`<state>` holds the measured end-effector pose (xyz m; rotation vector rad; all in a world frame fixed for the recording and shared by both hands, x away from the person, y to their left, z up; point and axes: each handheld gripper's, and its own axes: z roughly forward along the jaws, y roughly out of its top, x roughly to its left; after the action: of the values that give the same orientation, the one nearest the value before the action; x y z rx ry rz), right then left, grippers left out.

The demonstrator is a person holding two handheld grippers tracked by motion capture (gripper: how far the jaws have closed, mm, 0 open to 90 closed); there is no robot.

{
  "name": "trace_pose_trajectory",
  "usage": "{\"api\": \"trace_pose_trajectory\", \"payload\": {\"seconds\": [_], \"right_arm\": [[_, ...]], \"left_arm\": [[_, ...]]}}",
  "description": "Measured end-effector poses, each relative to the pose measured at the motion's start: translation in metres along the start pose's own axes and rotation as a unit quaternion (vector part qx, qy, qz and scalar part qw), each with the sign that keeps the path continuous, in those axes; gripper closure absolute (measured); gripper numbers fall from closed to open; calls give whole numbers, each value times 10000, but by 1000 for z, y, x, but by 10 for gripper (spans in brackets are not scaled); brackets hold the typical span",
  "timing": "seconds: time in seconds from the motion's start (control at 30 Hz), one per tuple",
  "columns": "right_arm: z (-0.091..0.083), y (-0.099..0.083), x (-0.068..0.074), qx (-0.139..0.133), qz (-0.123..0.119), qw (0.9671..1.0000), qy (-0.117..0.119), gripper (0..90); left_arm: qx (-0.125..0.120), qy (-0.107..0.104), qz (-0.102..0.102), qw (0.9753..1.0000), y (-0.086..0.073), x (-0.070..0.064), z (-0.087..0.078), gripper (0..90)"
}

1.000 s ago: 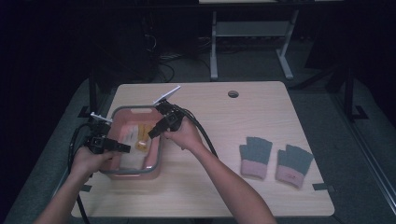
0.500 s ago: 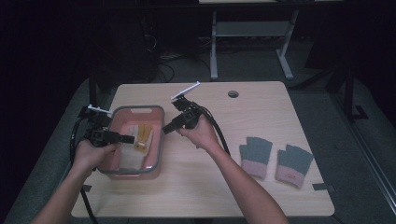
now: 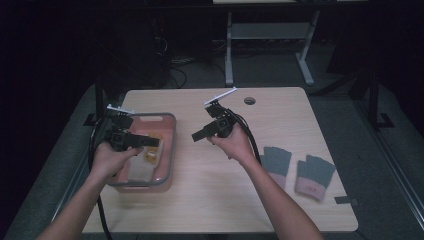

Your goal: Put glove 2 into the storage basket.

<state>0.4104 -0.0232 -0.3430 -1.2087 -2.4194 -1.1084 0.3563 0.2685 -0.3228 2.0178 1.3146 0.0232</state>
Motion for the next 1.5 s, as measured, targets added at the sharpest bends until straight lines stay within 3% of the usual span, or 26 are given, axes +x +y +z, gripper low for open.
{"api": "trace_pose_trajectory", "payload": {"seconds": [0.73,1.5], "right_arm": [[-56,-52,-44,-237,342,9983,-402,569],[-106,-111,-91,-361,750,9911,-1036,485]], "left_arm": [[-10,-303,563,9980,26,-58,44,332],[71,-656,922,9936,37,-110,96,247]]}}
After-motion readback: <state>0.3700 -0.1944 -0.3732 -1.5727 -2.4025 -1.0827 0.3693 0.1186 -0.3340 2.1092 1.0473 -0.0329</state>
